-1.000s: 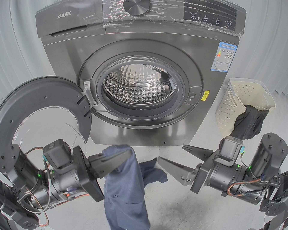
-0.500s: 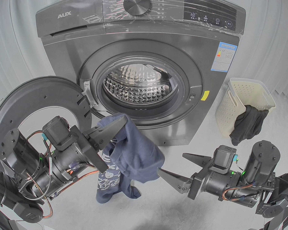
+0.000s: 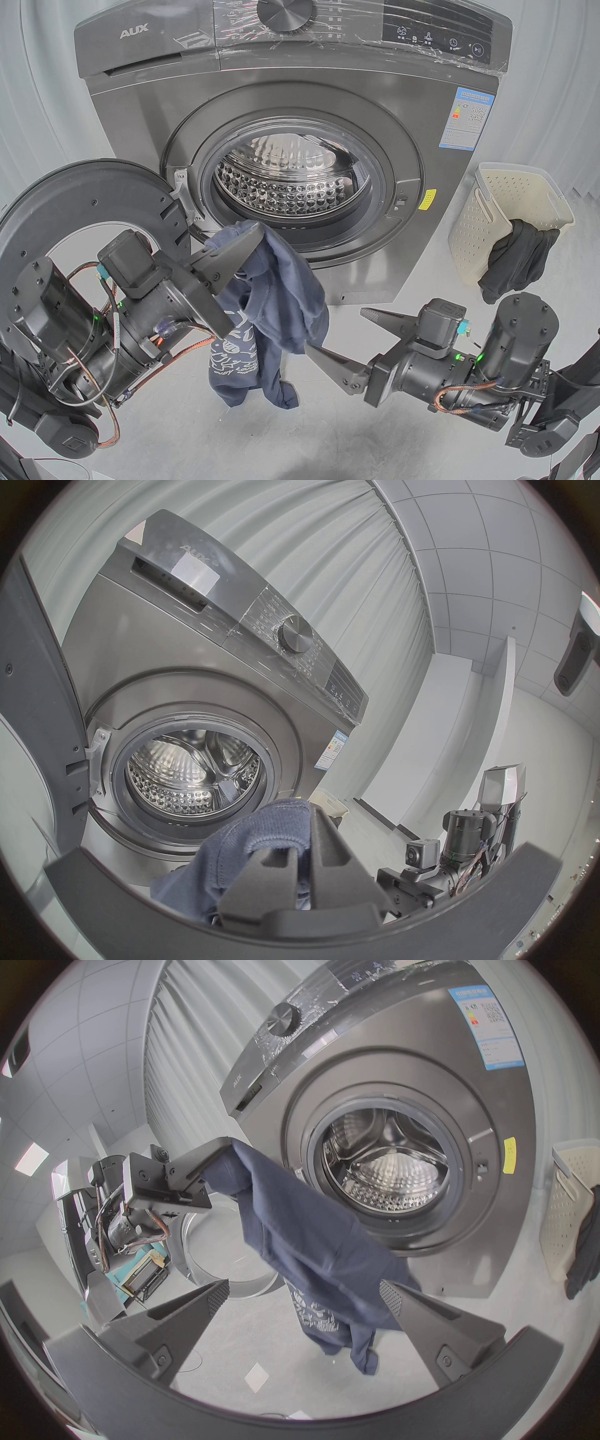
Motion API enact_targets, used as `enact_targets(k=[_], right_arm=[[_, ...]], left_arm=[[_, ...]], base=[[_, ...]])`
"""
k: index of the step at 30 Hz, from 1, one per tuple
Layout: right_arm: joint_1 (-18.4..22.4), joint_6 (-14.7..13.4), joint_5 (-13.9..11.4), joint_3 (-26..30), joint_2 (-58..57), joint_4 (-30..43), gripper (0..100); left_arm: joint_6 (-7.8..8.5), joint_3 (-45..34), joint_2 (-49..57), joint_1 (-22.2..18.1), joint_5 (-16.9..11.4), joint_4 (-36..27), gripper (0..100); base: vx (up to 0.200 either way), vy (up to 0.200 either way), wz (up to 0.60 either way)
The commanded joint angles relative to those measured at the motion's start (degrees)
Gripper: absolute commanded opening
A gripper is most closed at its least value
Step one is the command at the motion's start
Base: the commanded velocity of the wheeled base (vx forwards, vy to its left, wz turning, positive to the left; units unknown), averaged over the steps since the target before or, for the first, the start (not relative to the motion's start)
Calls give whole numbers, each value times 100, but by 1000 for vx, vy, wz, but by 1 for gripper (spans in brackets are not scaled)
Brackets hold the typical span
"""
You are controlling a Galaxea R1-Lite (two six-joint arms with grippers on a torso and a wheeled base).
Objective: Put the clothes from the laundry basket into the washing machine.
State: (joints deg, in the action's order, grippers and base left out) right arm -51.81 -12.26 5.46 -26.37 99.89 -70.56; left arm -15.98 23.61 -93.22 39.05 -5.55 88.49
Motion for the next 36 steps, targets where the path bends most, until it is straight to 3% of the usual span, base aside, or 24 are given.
enact_targets(k=[1,6,12,17,23,34,36], right_arm=[[180,295,-10,-369,707,-397,100],[180,374,-10,-598,1041,-582,100],[145,383,-36,-439,681,-564,100],[57,365,-449,-44,400,-758,100],[-84,374,-555,-123,470,-881,100],[-92,409,-449,-1125,1454,-872,100],[31,523,-423,-1283,1657,-854,100]], left_arm=[[-1,64,-73,6,19,1,0],[-1,56,-73,6,27,1,0],[-1,38,-73,-2,36,1,0],[-1,38,-152,-11,45,1,0],[-1,56,-205,-55,124,1,0],[7,64,-214,-55,133,1,0],[7,64,-205,-55,168,1,0]], base=[[0,0,0],[0,0,0],[0,0,0],[0,0,0],[0,0,0],[0,0,0],[0,0,0]])
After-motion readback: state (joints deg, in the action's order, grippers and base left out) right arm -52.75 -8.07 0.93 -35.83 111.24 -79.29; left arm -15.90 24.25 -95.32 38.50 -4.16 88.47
